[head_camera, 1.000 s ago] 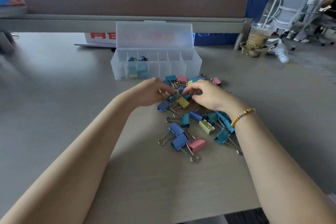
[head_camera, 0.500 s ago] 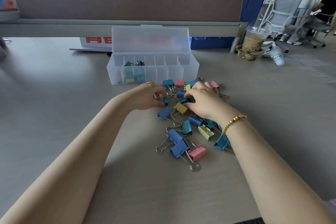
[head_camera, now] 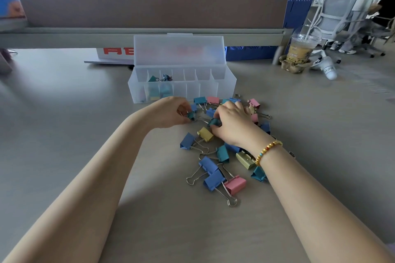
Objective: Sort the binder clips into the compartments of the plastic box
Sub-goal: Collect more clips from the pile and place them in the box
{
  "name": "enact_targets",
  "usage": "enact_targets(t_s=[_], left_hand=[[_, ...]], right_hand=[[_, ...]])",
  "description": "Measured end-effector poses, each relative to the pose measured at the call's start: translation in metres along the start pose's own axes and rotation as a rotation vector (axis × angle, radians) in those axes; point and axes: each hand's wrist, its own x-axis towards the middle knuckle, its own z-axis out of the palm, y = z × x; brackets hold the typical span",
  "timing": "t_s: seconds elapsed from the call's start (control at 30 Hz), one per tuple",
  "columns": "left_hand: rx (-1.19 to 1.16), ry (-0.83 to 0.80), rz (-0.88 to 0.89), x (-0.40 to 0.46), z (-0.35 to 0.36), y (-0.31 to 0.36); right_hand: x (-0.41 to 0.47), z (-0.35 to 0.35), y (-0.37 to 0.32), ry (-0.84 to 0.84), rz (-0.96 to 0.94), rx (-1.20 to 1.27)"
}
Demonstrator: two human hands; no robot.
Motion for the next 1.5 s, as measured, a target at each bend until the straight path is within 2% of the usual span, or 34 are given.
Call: enact_targets(t_s=[0.1,0.17,0.23,0.33,0.4,0.5,0.77,0.9,1.0,1.13,1.23,1.37,1.5], left_hand=[[0.015,-0.003,0.043,-0.001,-0.003,0.002],[-0.036,0.047,0.054,-0.004,-0.01,0.004],[-0.166,0.162,0.02,-0.006,-0.024,0.004],[-0.433,0.341,-0.059,-0.003,-0.052,-0.007],[-0.524,0.437,-0.134,0.01,-0.07,-0.021],[-0.414,0.491,-0.252,0.035,-0.087,-0.04],[-0.069,0.398,-0.396,0.059,-0.102,-0.067],[-0.067,0.389,-0.399,0.063,-0.098,-0.077],[-0.092,0.388,-0.388,0.065,-0.093,-0.083],[-0.096,0.395,-0.37,0.066,-0.091,-0.083],[-0.061,0.387,-0.329,0.064,-0.09,-0.079],[-0.013,0.432,-0.297,0.066,-0.086,-0.076],[0.044,0.451,-0.283,0.068,-0.078,-0.071]], right_hand=[[-0.002,-0.004,0.003,0.048,-0.003,0.158],[-0.002,-0.008,0.006,0.065,0.023,0.393],[0.002,-0.013,0.007,0.096,0.055,0.617],[0.021,-0.019,-0.001,0.121,0.068,0.741],[0.041,-0.025,-0.012,0.148,0.048,0.749],[0.077,-0.037,-0.034,0.198,0.034,0.645],[0.166,-0.025,-0.091,0.011,-0.05,0.319],[0.184,-0.004,-0.102,0.118,-0.122,0.153],[0.188,0.001,-0.104,0.147,-0.14,0.182],[0.188,-0.007,-0.099,-0.029,-0.114,0.363],[0.182,-0.016,-0.092,-0.051,-0.094,0.513],[0.178,-0.029,-0.084,-0.174,-0.108,0.544],[0.175,-0.029,-0.063,-0.036,-0.053,0.637]])
